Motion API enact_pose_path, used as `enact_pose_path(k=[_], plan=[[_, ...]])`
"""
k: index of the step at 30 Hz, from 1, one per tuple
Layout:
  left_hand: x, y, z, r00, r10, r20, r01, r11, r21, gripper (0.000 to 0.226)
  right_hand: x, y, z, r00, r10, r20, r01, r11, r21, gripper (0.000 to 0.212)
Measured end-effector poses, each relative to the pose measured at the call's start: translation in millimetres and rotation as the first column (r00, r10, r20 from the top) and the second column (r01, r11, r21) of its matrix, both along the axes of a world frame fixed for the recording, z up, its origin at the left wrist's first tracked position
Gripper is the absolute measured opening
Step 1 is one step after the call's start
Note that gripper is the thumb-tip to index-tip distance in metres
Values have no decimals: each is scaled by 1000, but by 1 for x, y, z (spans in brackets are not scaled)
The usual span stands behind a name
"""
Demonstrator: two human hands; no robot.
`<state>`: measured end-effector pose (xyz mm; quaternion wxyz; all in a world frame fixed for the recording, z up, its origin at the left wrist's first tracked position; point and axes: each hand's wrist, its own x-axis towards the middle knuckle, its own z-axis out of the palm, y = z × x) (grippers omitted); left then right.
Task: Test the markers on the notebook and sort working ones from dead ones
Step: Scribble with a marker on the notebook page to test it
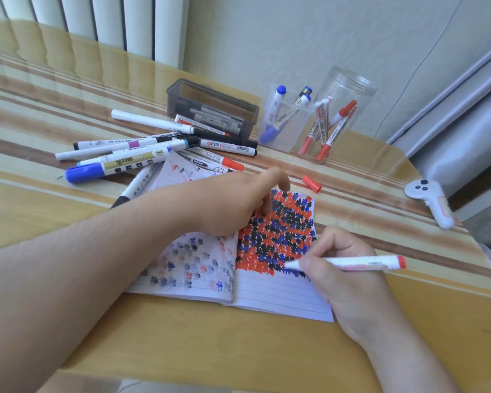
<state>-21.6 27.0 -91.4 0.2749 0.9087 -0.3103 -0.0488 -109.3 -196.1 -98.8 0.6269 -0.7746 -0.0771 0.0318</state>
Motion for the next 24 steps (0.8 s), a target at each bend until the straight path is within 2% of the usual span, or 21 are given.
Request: enact_pose_path(k=[3, 5, 7, 9, 12, 14, 16, 20, 24], plan=[[2, 5, 5, 996, 15, -87, -29, 988, -152, 29, 4, -9, 4, 1000, 1, -16, 3, 961, 276, 27], [3, 6, 6, 995, 8, -101, -24, 987, -159, 22, 8, -14, 5, 997, 19, -72, 12, 917, 399, 25], [4, 5, 5, 997, 12, -71, -20, 992, -121, 19, 9, -15, 7, 992, 32, -125, 27, 895, 445, 32], [4, 4, 5, 1000, 13, -24, -14, 997, -71, 18, 10, -16, 7, 989, 57, -133, 11, 887, 462, 51], [4, 3, 6, 1000, 2, -8, -3, 998, -57, 19, 10, -15, 5, 990, 59, -128, 3, 897, 441, 63], [3, 2, 6, 1000, -4, -7, 4, 998, -55, 19, 11, -16, 3, 990, 60, -125, 0, 903, 430, 60], [2, 2, 6, 1000, -11, -6, 11, 999, -50, 18, 10, -17, 2, 989, 40, -139, 23, 904, 428, 46], [1, 1, 6, 999, -32, 6, 32, 998, -55, 17, 9, -14, 2, 987, 18, -158, 42, 928, 369, 49], [0, -2, 5, 998, -53, 24, 54, 997, -60, 16, 9, -10, 1, 991, -15, -136, 53, 958, 281, 41]])
